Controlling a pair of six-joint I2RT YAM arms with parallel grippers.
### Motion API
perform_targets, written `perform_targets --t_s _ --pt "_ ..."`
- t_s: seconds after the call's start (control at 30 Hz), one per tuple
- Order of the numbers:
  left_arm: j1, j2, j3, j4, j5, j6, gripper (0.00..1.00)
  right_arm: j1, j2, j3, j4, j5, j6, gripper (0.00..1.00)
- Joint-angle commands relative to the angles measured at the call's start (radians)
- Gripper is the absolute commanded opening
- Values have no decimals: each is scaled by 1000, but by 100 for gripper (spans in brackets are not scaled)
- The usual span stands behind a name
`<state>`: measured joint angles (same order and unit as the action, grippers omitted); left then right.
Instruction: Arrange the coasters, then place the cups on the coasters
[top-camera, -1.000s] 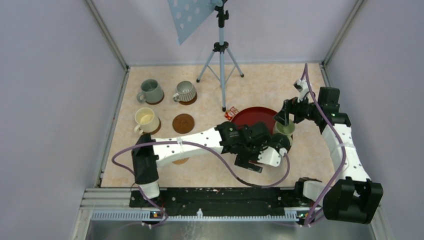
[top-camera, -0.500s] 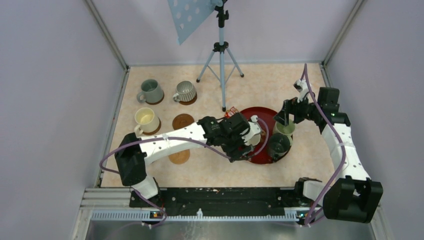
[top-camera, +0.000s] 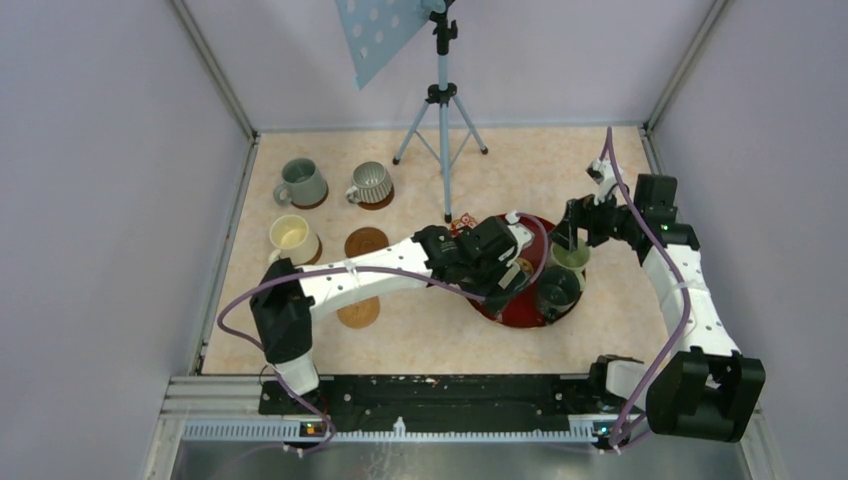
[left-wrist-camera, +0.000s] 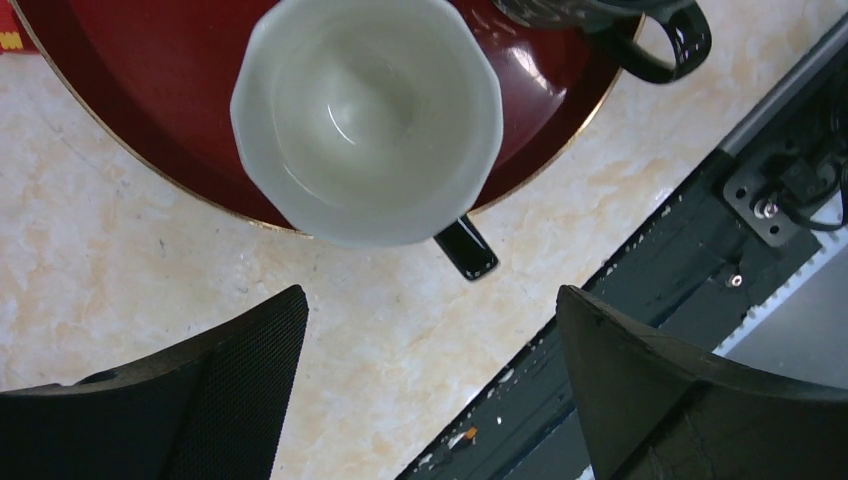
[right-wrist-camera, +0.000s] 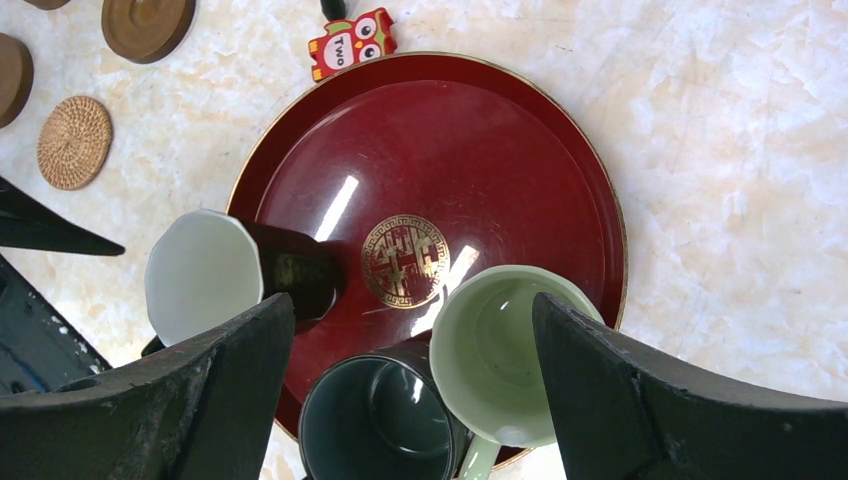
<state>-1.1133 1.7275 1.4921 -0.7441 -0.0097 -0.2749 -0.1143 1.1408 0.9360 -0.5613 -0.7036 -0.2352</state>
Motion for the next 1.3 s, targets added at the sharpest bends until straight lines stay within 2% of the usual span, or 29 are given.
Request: perform_targets --t_s 0.0,0.43,0.77,1.07,1.23,1.27 --pt "-2 59 70 23 -58 -60 99 -5 3 -1 29 2 -18 87" --pt "19 128 93 25 -179 -53 99 -5 -9 -5 25 4 -26 87" --pt "82 70 -27 126 -80 59 71 -5 -4 -2 24 -11 -30 87" --pt "94 60 -108 237 -55 136 60 -5 -3 -3 23 -17 -32 87" --pt "105 95 -100 254 -43 158 42 -6 -3 -3 20 -18 -36 87" --pt "105 96 -107 267 -34 167 35 -5 -4 -2 20 -18 -36 87"
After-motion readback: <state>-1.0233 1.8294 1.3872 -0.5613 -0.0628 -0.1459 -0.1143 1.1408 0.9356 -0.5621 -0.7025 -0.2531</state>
